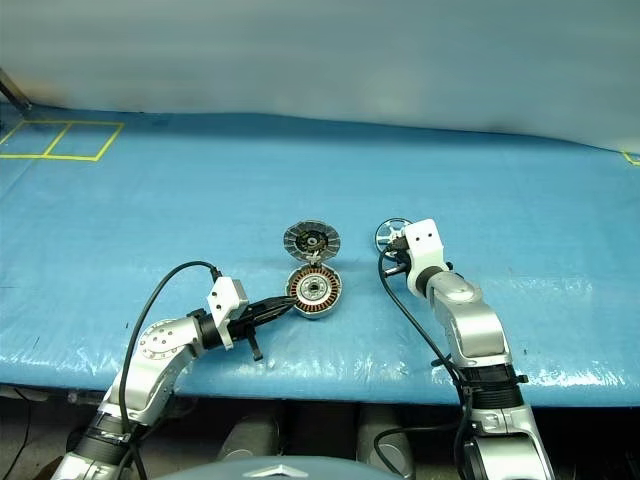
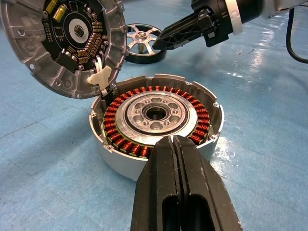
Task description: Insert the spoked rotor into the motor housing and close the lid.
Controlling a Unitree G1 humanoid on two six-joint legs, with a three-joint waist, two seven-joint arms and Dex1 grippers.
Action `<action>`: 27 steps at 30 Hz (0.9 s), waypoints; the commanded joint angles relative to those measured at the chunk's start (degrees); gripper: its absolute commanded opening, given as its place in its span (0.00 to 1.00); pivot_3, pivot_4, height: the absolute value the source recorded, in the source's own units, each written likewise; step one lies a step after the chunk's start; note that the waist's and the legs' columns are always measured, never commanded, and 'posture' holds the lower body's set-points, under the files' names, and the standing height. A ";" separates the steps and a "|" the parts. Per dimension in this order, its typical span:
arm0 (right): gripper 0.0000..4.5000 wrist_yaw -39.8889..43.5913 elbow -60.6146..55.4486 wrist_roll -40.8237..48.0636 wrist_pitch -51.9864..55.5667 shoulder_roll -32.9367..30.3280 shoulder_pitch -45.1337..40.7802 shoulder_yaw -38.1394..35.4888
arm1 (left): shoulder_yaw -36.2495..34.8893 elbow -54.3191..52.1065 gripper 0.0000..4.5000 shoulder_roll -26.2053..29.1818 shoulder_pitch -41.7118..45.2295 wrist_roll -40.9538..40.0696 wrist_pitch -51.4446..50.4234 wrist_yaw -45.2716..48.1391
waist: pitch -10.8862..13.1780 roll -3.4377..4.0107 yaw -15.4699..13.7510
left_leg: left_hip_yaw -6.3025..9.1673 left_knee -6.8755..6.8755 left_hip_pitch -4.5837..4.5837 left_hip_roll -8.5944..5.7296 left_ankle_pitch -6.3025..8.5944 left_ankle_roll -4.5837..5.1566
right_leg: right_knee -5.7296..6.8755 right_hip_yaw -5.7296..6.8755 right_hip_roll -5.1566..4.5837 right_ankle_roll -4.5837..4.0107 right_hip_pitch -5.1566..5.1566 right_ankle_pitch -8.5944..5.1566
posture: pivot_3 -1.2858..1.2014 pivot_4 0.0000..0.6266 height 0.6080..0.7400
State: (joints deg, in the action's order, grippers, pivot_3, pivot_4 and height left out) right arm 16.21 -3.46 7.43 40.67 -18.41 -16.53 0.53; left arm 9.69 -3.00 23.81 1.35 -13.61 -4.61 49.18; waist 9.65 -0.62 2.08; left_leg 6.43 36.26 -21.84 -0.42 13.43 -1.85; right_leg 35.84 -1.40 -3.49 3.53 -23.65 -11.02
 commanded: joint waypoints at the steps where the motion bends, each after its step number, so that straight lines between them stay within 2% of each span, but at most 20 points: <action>1: 0.01 -1.39 -0.22 -0.69 0.14 0.02 -1.09 -1.14 | 0.78 -0.41 0.00 0.20 -0.75 1.20 -0.85 -0.88 | 0.00 0.00 0.01 | 0.00 0.00 0.01 0.00 0.00 0.00 | 0.00 0.00 0.00 0.00 0.01 0.00 | 0.52 0.24 1.00; 18: 0.01 -2.92 3.89 -1.61 -0.62 1.41 -3.41 0.08 | 1.09 -1.70 0.00 0.16 -1.37 0.88 -1.97 -1.99 | -0.01 0.00 0.02 | 0.00 0.00 0.03 0.00 0.00 0.00 | 0.00 0.00 0.00 0.00 0.04 0.00 | 0.52 0.24 1.00; 23: 0.25 -3.14 3.86 -2.38 -1.15 1.51 -3.30 0.37 | 1.04 -2.03 0.00 0.27 -1.59 0.81 -2.19 -2.18 | -0.03 -0.02 0.04 | 0.00 0.00 0.06 0.00 0.00 0.00 | 0.01 0.00 0.00 0.00 0.06 0.00 | 0.52 0.24 1.00; 27: 0.25 -3.15 3.93 -2.37 -1.33 1.70 -3.22 0.15 | 0.98 -2.06 0.00 0.28 -1.58 0.79 -2.29 -2.27 | -0.03 -0.02 0.03 | 0.00 0.00 0.08 0.00 0.00 0.00 | 0.01 0.00 0.00 0.00 0.08 0.00 | 0.52 0.24 1.00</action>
State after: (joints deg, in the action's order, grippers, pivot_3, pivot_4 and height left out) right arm 13.38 0.20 5.17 39.36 -16.99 -19.46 1.07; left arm 10.06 -4.53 23.82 0.56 -13.63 -6.02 47.38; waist 9.61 -0.64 2.12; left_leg 6.43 36.26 -21.76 -0.42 13.42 -1.85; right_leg 35.84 -1.40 -3.49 3.53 -23.57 -11.03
